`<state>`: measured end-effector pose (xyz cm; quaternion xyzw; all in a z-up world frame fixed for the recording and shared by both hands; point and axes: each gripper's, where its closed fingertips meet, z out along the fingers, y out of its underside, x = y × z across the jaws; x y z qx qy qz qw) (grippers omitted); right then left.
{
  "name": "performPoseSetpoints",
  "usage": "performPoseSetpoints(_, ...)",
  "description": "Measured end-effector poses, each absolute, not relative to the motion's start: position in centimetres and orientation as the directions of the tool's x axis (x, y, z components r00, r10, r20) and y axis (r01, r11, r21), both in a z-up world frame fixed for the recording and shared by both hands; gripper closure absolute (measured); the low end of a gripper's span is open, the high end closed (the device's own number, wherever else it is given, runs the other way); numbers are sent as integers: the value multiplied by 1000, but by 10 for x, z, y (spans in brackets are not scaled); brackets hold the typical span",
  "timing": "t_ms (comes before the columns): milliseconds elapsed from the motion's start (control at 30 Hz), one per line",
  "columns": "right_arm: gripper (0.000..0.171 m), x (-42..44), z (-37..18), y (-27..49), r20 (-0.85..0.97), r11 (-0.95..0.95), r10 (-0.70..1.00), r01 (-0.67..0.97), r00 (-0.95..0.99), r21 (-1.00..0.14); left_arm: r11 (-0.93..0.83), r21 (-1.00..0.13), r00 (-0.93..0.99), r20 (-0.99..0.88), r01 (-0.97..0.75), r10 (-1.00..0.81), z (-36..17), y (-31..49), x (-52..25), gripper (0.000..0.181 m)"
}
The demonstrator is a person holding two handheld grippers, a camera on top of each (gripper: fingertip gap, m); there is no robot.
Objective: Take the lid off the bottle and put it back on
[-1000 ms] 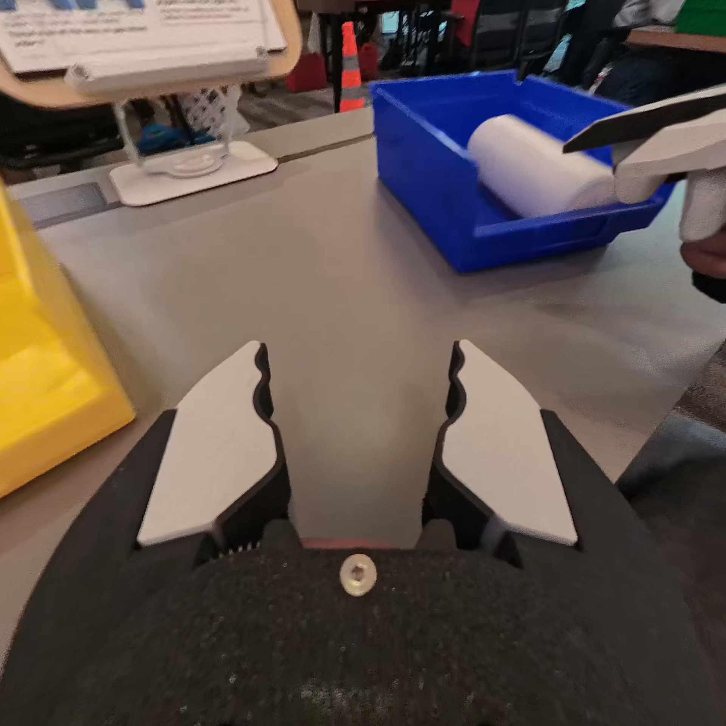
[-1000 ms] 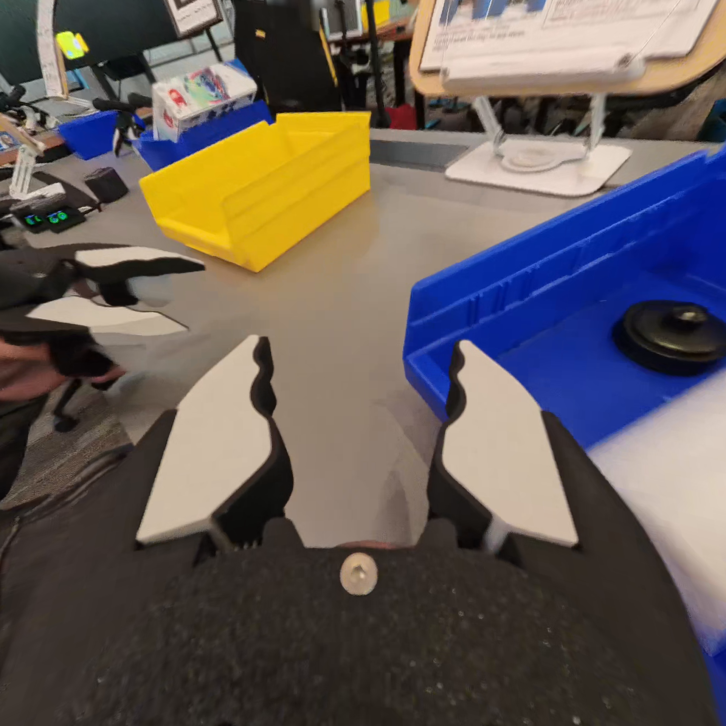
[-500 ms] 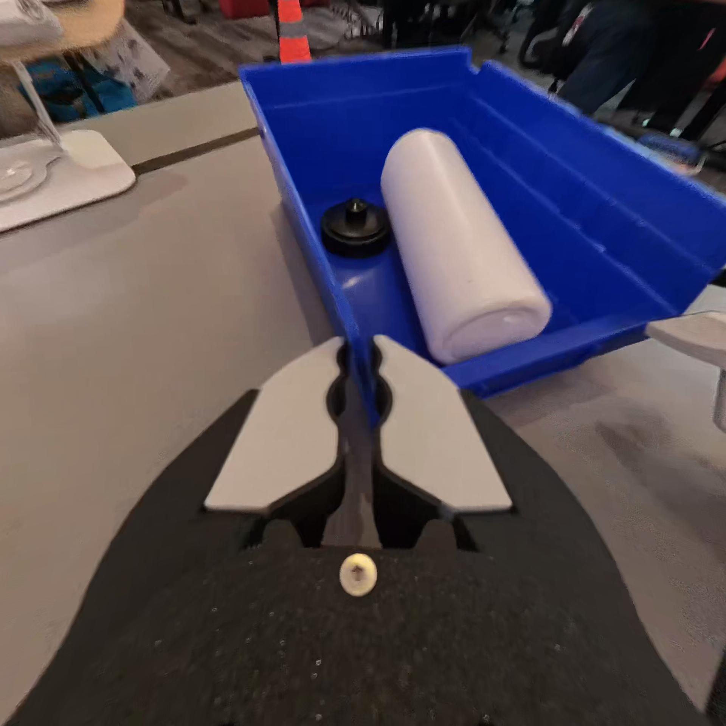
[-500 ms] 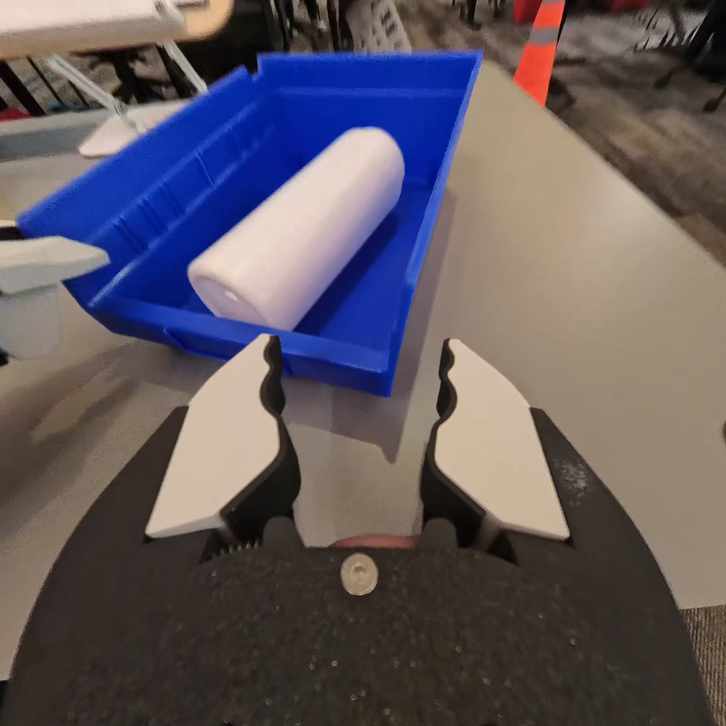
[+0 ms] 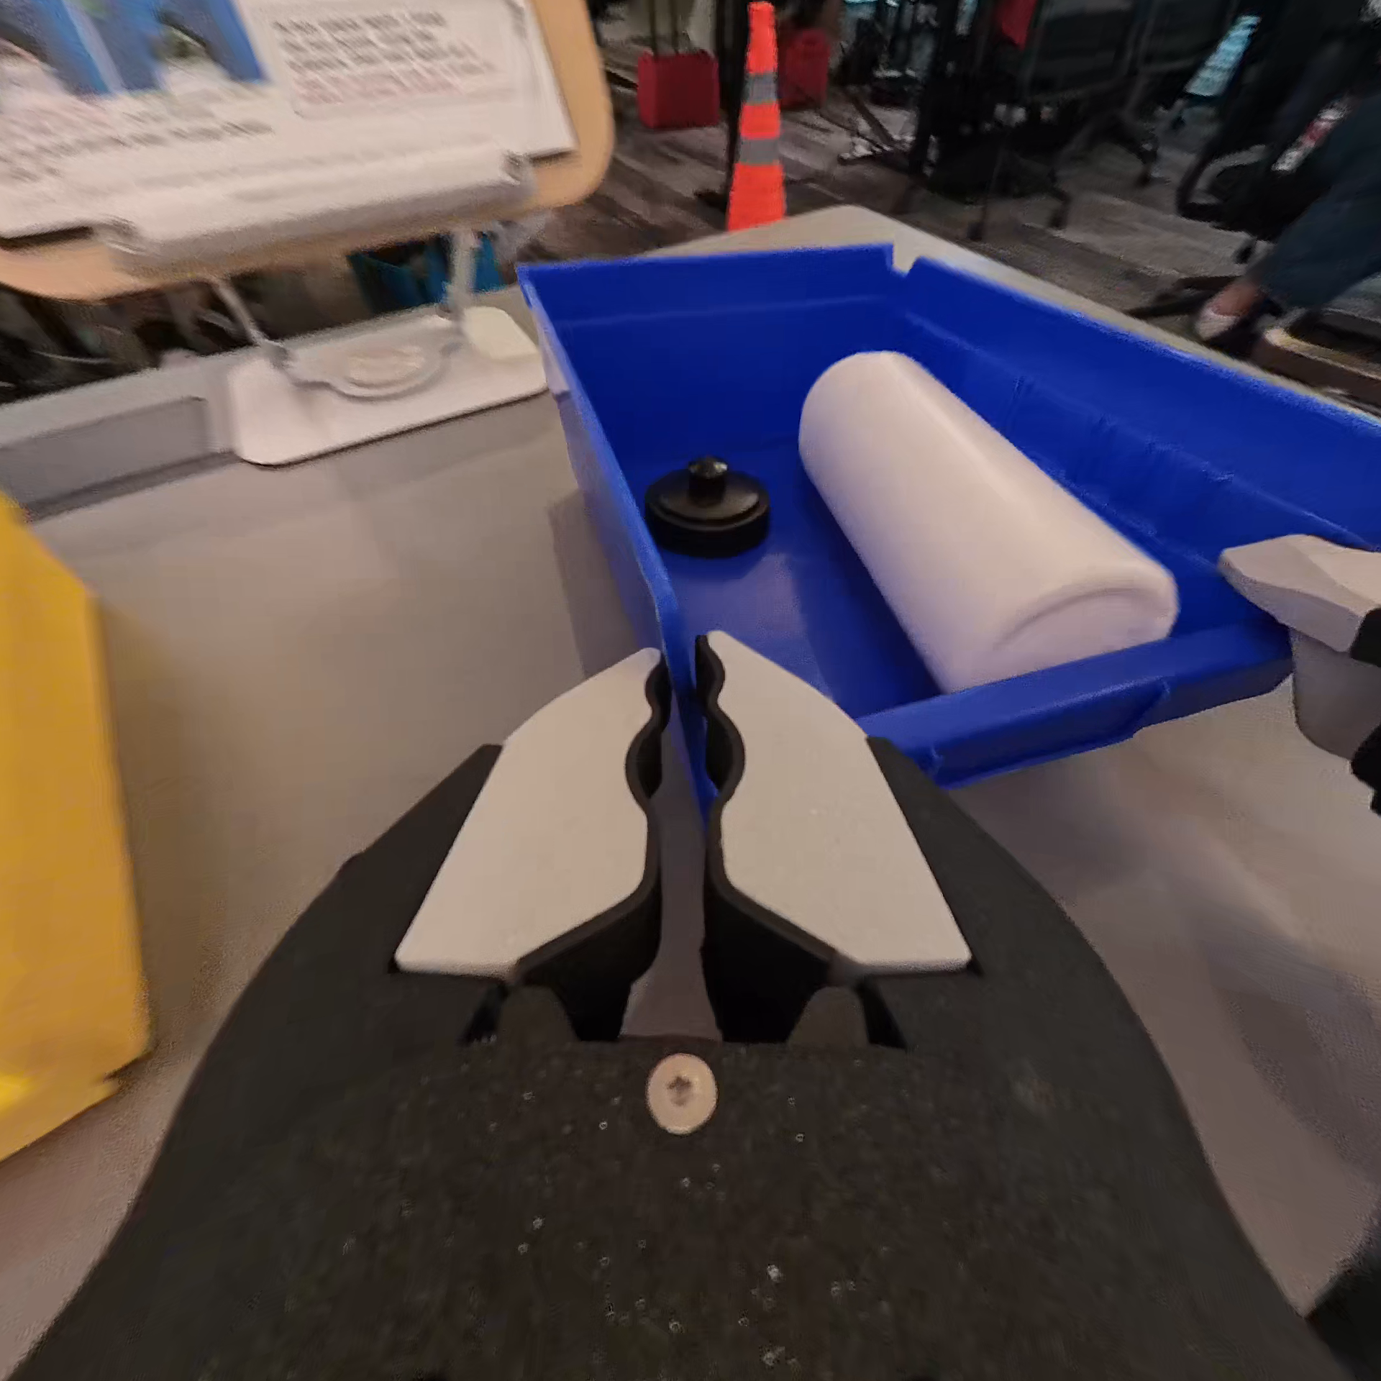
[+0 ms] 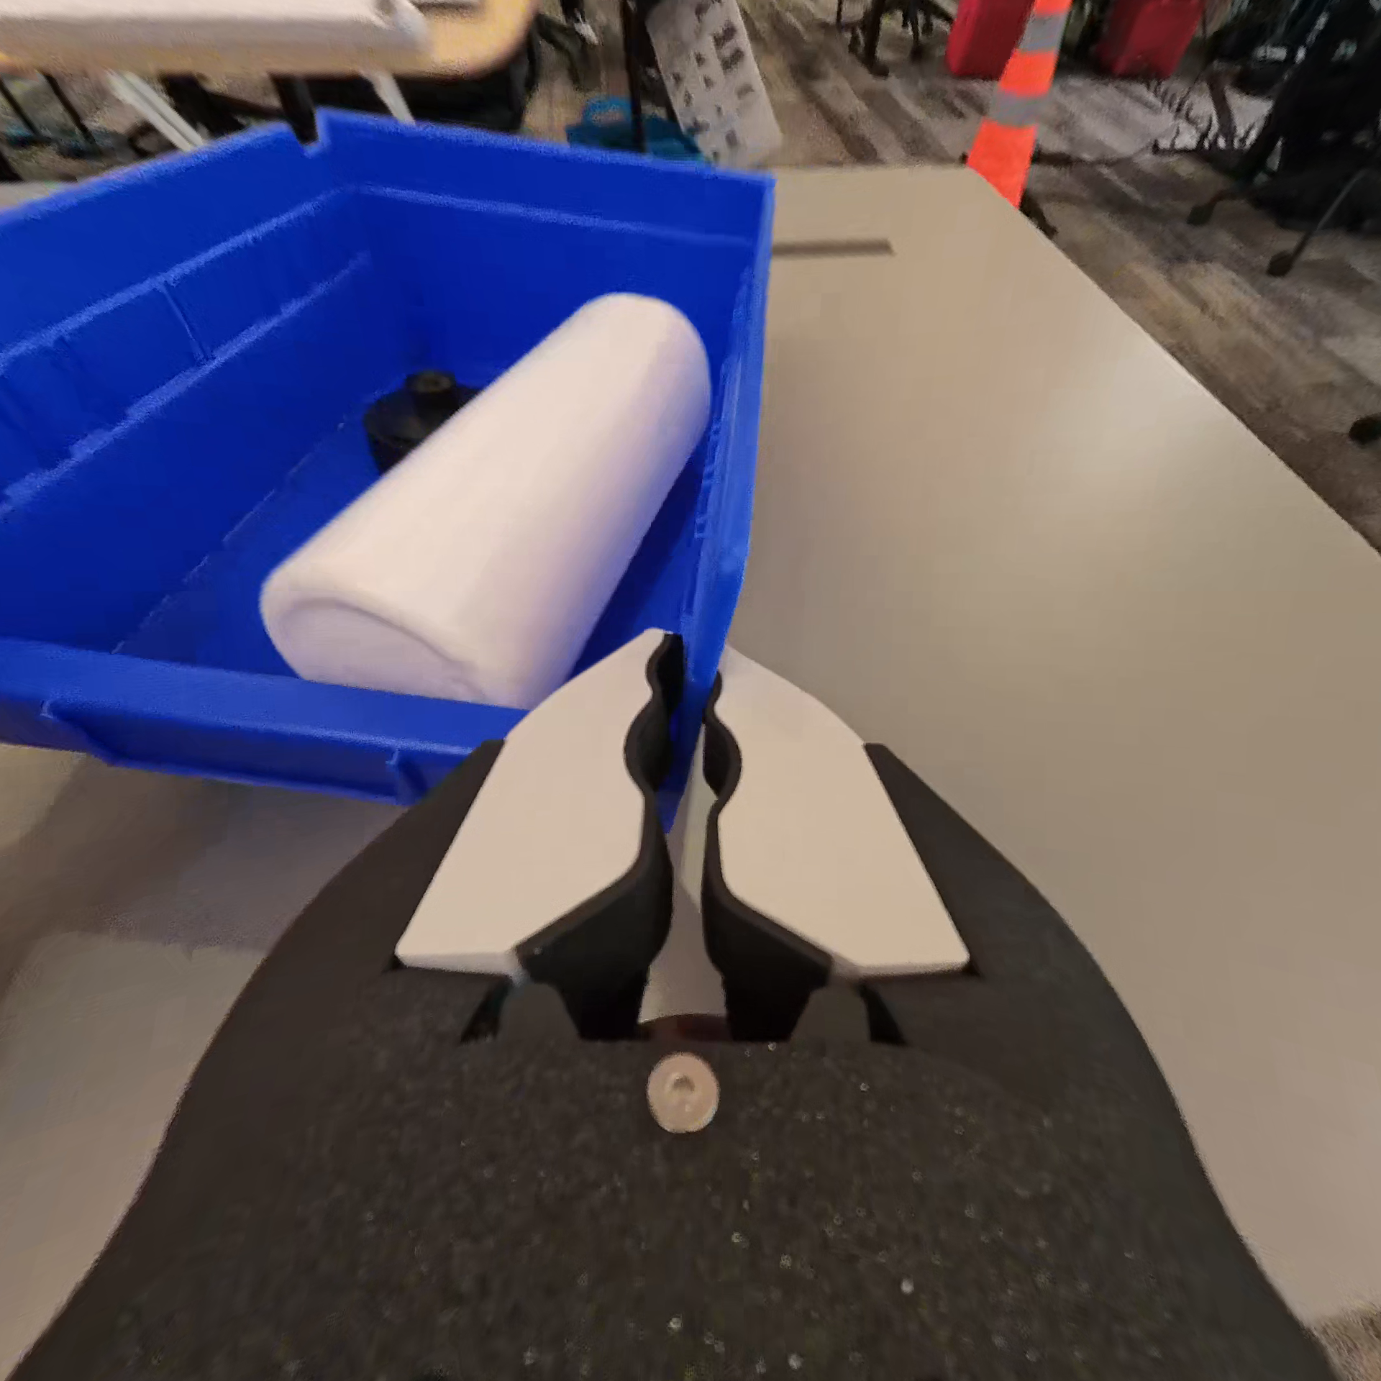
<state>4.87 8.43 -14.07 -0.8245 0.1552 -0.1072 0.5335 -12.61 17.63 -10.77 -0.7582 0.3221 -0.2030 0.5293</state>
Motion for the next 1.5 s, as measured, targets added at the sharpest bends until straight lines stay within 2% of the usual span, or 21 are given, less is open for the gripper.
performPoseSetpoints(267, 169, -40, -105, 160, 23, -246, -208, -30, 978, -969, -221, -960, 846, -29, -172, -532, -95, 210, -231, 176)
performPoseSetpoints(400, 168, -67, -121, 183, 25, -277, -145, -16, 989, -961, -231, -957, 861, -37, -177, -506, -108, 231, -254, 177)
performPoseSetpoints(567, 167, -79, -141, 192, 116, -312, -90, 82, 989, -947, -378, -918, 870, 88, -118, -486, -137, 234, -264, 175)
performPoseSetpoints(600, 167, -79, -151, 193, 114, -345, -73, 82, 991, -935, -417, -900, 863, 105, -129, -494, -145, 231, -262, 170)
performPoseSetpoints(667, 164, -83, -170, 190, 83, -443, 1, 75, 997, -893, -460, -880, 832, 168, -115, -528, -149, 222, -253, 141)
performPoseSetpoints(733, 144, -87, -170, 184, 48, -436, 77, 78, 996, -897, -445, -890, 828, 179, -93, -531, -141, 215, -257, 125)
performPoseSetpoints(833, 131, -85, -167, 161, 56, -438, 151, 118, 987, -891, -367, -929, 831, 171, -43, -530, -116, 199, -283, 114)
performPoseSetpoints(900, 129, -89, -163, 147, 12, -442, 199, 101, 980, -891, -319, -948, 849, 174, 6, -499, -99, 188, -317, 112)
performPoseSetpoints(1000, 128, -105, -153, 134, -36, -404, 296, 91, 954, -910, -280, -959, 929, 139, 40, -343, -90, 191, -401, 114)
performPoseSetpoints(1067, 128, -114, -152, 134, -33, -398, 315, 100, 948, -912, -328, -944, 960, 126, 39, -250, -101, 207, -456, 111)
performPoseSetpoints(1167, 131, -136, -148, 132, -33, -376, 356, 111, 934, -920, -482, -876, 959, 152, 20, -237, -127, 238, -495, 93)
performPoseSetpoints(1300, 132, -180, -143, 118, 20, -320, 447, 180, 894, -930, -507, -860, 962, 91, -56, -259, -141, 285, -502, 93)
performPoseSetpoints(1367, 131, -204, -148, 108, 17, -323, 501, 205, 865, -924, -511, -857, 953, 100, -63, -285, -143, 306, -493, 100)
performPoseSetpoints(1400, 131, -216, -153, 103, -2, -338, 528, 207, 849, -918, -518, -852, 950, 98, -73, -296, -145, 314, -488, 111)
performPoseSetpoints(1500, 130, -245, -166, 90, -87, -400, 580, 190, 810, -896, -563, -820, 952, 86, -100, -294, -158, 326, -482, 161)
